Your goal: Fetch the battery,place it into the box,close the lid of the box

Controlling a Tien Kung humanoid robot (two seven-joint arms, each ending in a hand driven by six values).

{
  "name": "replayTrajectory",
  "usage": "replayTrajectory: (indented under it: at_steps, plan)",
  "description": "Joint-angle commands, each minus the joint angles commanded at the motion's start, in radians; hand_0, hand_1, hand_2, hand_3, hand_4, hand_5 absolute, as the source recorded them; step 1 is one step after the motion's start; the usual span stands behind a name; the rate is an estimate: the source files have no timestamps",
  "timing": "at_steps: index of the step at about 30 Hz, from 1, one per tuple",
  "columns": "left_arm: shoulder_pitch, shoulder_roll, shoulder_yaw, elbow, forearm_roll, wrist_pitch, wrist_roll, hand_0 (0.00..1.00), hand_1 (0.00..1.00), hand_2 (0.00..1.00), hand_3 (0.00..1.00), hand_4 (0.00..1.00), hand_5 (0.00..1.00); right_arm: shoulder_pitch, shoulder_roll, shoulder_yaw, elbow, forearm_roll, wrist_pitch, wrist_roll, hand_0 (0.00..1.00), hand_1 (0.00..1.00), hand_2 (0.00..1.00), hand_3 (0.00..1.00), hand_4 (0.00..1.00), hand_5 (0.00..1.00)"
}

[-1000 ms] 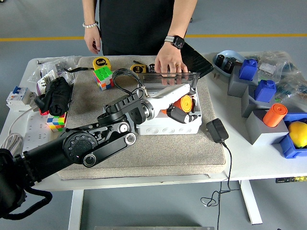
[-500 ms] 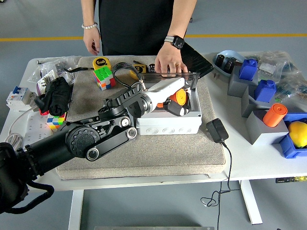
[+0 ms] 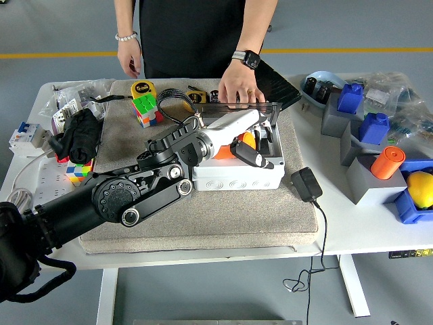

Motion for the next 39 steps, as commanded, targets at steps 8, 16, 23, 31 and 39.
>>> replayTrajectory:
  at_steps: [8,16,23,31,39]
  plan:
    - [0.001,0.000,-0.011,-0.002,-0.008,0.004,-0.009,0.273,0.315,0.375,0.493,0.998,0.280,0.003,0.000,0.005,0.001,-0.003,-0.004,0.005,0.676,0.639,0.659,0.550,0.876,0.426]
    - [0.013,0.000,-0.048,-0.062,-0.022,0.003,-0.015,0.286,0.349,0.394,0.508,0.998,0.279,0.000,0.001,0.004,0.000,0.002,-0.003,0.005,0.676,0.639,0.658,0.550,0.875,0.426]
    - [0.061,0.033,-0.112,-0.170,-0.024,-0.010,-0.001,0.404,0.519,0.516,0.551,0.998,0.279,0.000,0.001,0.013,0.001,-0.004,-0.004,0.009,0.676,0.639,0.658,0.550,0.875,0.425]
    - [0.112,0.077,-0.214,-0.237,-0.066,0.078,-0.102,0.669,0.708,0.661,0.668,0.998,0.302,-0.002,0.001,0.016,0.000,-0.002,-0.002,0.008,0.677,0.638,0.655,0.549,0.872,0.423]
    - [0.091,0.083,-0.298,-0.186,-0.052,0.108,-0.131,0.810,0.817,0.792,0.789,0.998,0.339,0.000,0.002,0.020,0.002,-0.005,-0.004,0.011,0.676,0.638,0.653,0.549,0.870,0.419]
